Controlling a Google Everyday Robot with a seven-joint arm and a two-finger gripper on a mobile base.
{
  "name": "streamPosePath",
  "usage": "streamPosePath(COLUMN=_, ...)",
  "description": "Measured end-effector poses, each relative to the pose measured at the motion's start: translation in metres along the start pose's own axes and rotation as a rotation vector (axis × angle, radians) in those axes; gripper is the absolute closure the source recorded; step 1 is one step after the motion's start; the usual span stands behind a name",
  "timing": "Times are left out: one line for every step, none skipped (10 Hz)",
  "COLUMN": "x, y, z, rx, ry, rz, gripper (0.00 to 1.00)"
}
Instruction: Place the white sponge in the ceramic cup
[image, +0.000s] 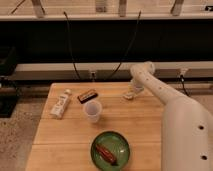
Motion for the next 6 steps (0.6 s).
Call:
streamPosePath(x=0.0000, y=0.0000, z=0.0000, rx=0.000, ry=0.000, rz=0.000, gripper=0.98)
streamPosePath(x=0.0000, y=0.0000, z=0.0000, rx=0.000, ry=0.000, rz=0.000, gripper=0.98)
streamPosePath(x=0.0000, y=0.0000, z=0.0000, rx=0.000, ry=0.000, rz=0.000, gripper=0.98)
streamPosePath(x=0.0000, y=0.0000, z=0.0000, rx=0.000, ry=0.000, rz=0.000, gripper=0.98)
streamPosePath(x=0.0000, y=0.0000, z=0.0000, rx=0.000, ry=0.000, rz=0.000, gripper=0.98)
streamPosePath(x=0.0000, y=0.0000, z=0.0000, rx=0.000, ry=0.000, rz=0.000, gripper=0.98)
